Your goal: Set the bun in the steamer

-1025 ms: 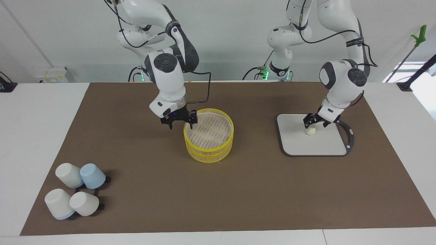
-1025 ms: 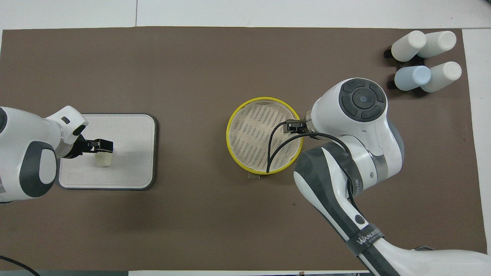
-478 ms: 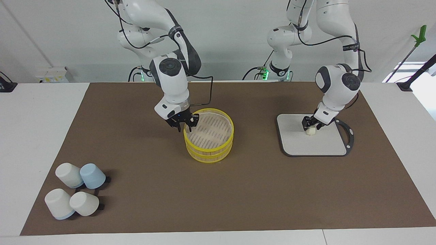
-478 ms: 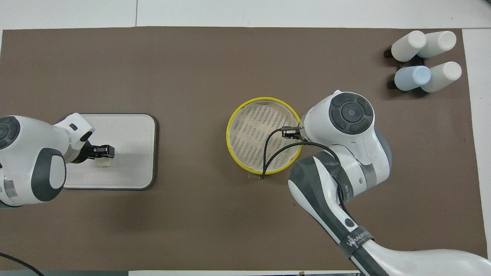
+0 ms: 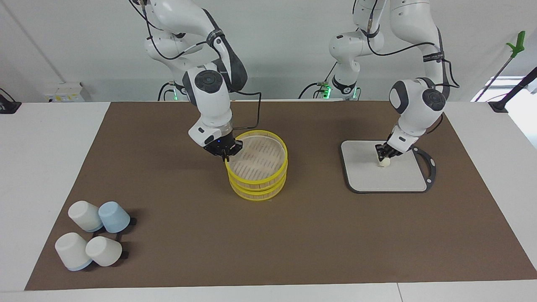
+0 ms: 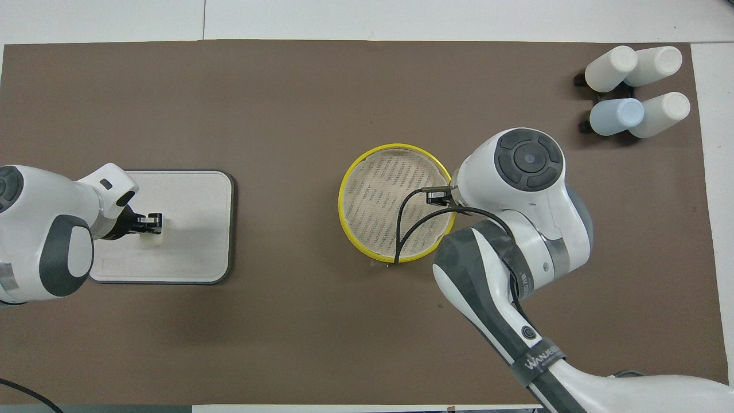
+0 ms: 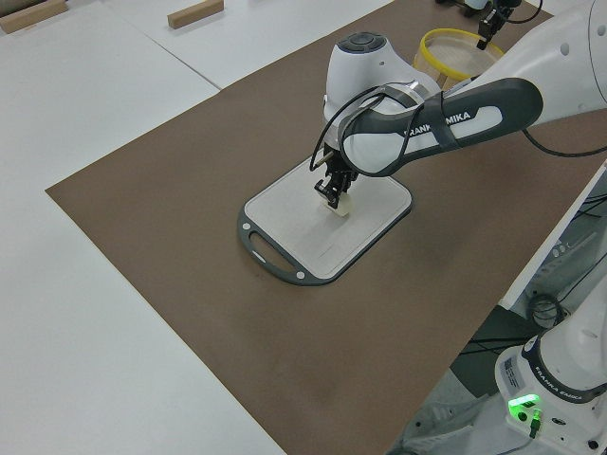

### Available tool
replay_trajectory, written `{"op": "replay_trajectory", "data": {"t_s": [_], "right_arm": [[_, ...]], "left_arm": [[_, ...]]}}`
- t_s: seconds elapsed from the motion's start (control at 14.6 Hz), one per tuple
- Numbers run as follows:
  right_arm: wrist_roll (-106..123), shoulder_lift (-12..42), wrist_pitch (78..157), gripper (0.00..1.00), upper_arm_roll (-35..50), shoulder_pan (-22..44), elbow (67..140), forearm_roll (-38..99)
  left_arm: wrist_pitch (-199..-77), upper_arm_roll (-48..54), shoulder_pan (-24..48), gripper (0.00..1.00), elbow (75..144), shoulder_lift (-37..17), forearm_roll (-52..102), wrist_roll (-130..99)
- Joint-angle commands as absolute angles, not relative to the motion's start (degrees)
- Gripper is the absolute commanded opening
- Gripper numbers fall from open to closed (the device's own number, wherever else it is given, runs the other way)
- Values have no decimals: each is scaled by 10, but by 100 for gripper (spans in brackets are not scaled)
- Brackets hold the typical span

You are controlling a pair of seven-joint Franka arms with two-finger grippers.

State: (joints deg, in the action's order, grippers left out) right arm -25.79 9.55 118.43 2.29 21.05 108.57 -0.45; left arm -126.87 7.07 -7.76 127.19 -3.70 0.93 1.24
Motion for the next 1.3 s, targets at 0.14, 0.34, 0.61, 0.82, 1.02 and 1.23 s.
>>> {"op": "replay_trajectory", "data": {"t_s": [0.14, 0.34, 0.61, 0.82, 1.02, 1.23], "right_arm": [[-163, 92, 1093, 0, 21, 130, 982, -4], [-14, 91, 1080, 0, 19, 37, 969, -4], [66, 92, 1082, 0, 18, -36, 969, -8], [66, 92, 1081, 0, 18, -57, 969, -47], [64, 92, 1082, 0, 17, -79, 975, -63], [66, 91, 1080, 0, 18, -87, 977, -65]], "left_arm": [[-1063, 70, -12, 25, 1056, -90, 11, -113], [-988, 70, 71, 26, 930, -136, 14, -238], [-984, 71, 177, 27, 867, -169, 57, -387], [-977, 67, 288, 27, 742, -280, 60, -522], [-1042, 63, 341, 29, 740, -323, 37, -566], [-1105, 64, 354, 30, 781, -328, 37, -565]]}}
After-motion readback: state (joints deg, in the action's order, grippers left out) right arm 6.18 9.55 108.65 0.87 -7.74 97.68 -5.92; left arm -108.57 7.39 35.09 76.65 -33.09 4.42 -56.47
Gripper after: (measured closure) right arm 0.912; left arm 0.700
